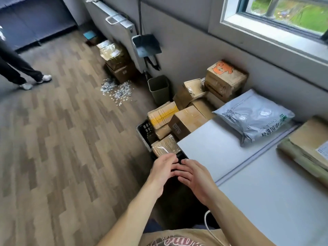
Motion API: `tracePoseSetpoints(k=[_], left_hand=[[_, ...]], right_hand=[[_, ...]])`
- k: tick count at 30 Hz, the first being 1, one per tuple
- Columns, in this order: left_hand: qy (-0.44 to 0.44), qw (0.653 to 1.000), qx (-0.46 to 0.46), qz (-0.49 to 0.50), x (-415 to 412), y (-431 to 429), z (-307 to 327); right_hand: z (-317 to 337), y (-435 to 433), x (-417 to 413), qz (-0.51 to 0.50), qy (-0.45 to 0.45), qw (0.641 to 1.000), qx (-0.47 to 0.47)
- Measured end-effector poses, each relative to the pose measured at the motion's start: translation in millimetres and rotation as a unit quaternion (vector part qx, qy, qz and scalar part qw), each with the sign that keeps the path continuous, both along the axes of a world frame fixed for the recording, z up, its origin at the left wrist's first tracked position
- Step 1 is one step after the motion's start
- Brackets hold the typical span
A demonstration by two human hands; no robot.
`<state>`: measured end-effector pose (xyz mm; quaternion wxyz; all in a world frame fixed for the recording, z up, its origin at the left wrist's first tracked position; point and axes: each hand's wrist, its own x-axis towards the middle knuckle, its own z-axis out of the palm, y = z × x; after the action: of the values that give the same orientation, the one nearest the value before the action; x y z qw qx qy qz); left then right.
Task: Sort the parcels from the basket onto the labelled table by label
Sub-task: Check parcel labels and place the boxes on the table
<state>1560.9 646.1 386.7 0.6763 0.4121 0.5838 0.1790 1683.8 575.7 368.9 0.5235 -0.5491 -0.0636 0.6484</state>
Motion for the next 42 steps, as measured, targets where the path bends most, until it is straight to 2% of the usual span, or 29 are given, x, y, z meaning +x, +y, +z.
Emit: tracePoseSetpoints(k=[6, 10, 15, 20, 24, 28, 35, 42], left_hand=[[-0.001, 0.998, -0.036, -0.058, 24, 73, -21], [0.036, 0.995, -0.042, -0.085, 42, 136, -50], [0.099, 0.978, -0.101, -0.155, 57, 220, -89], [0.117, 0.956, -0.183, -0.197, 82, 279, -133], [0.134, 0.94, -0.219, -0.223, 101, 298, -161], [0.109, 0.943, -0.234, -0.211, 107, 296, -172], [0.047, 0.955, -0.237, -0.17, 104, 296, -170], [0.043, 0.964, -0.206, -0.16, 74, 286, -151]], right_hand=[[-15, 56, 10, -0.059, -0.003, 0.997, -0.043], [-27, 102, 11, -0.125, -0.014, 0.989, -0.076], [-41, 159, -2, -0.253, -0.02, 0.959, -0.129], [-40, 197, -27, -0.33, -0.011, 0.928, -0.173], [-43, 209, -38, -0.384, -0.001, 0.902, -0.197], [-45, 211, -42, -0.418, 0.002, 0.883, -0.212], [-41, 206, -53, -0.446, 0.014, 0.869, -0.216], [-42, 199, -67, -0.457, 0.03, 0.865, -0.205]])
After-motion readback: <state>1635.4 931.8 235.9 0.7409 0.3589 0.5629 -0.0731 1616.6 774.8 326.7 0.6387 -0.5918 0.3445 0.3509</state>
